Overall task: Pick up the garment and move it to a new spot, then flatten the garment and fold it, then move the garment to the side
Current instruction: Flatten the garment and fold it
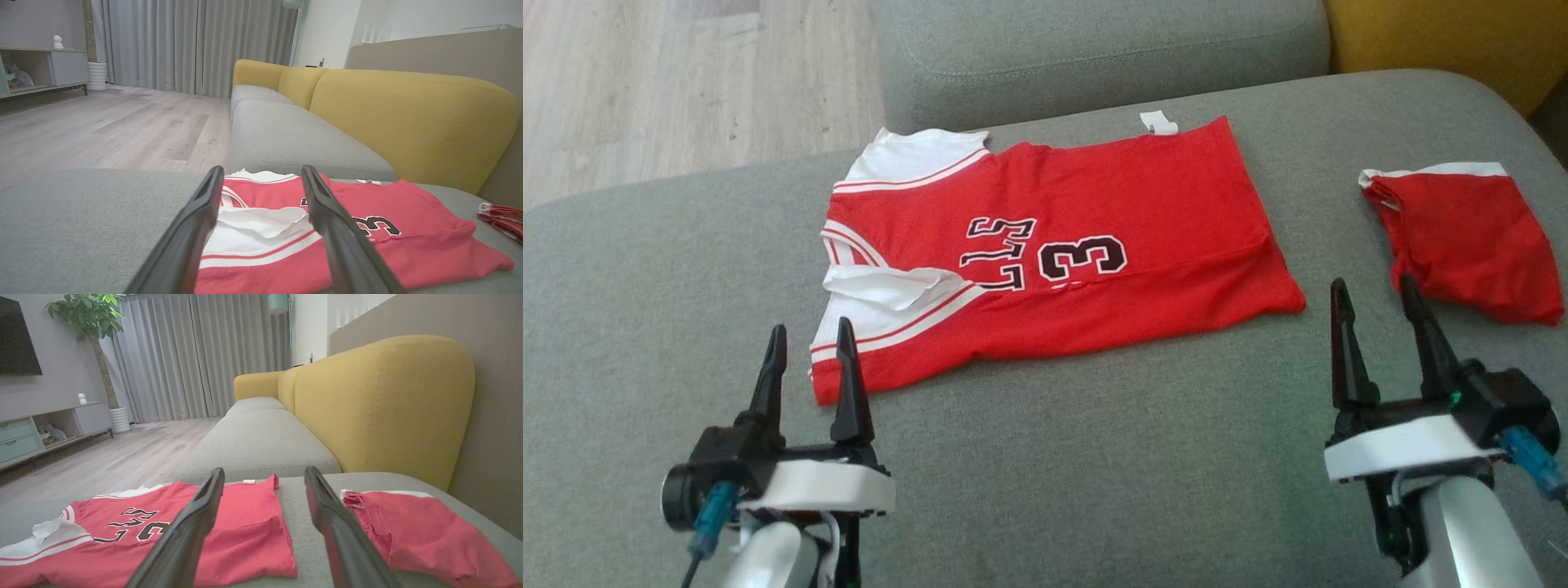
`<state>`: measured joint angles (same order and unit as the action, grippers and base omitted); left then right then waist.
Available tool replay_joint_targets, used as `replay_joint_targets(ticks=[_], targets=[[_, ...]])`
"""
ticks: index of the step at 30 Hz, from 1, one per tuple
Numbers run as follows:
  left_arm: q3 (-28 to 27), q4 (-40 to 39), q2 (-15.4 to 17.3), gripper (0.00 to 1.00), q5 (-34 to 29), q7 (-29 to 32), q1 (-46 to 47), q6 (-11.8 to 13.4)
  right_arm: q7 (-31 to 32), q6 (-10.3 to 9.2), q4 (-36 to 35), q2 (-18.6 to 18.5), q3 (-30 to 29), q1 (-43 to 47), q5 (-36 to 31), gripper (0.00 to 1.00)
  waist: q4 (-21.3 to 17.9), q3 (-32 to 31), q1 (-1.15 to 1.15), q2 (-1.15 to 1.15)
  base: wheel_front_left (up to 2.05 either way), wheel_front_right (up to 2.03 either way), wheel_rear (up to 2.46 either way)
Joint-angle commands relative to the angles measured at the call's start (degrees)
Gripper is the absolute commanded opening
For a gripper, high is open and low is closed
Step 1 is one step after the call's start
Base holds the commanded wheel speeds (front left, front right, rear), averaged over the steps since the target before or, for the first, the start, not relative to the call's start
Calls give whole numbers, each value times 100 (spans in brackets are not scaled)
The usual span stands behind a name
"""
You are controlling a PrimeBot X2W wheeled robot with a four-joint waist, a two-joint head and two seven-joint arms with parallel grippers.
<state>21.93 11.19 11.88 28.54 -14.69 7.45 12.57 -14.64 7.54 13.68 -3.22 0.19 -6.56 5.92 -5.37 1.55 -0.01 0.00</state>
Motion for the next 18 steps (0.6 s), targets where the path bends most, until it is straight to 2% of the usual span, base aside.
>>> replay_joint_targets(ticks=[1,8,18], targets=[[-320,-109,23,100,-100,-29,198,-46,-35,-5,-246,29,124,-122,36,100,-8,25,1,0,0,0,0],[-601,282,-102,100,-291,-30,269,-303,-36,-5,-413,33,204,-90,293,100,-84,221,1,0,0,0,0],[-757,1784,-42,100,-155,659,904,-11,-36,-5,-523,34,448,-280,433,100,-318,650,1,0,0,0,0]])
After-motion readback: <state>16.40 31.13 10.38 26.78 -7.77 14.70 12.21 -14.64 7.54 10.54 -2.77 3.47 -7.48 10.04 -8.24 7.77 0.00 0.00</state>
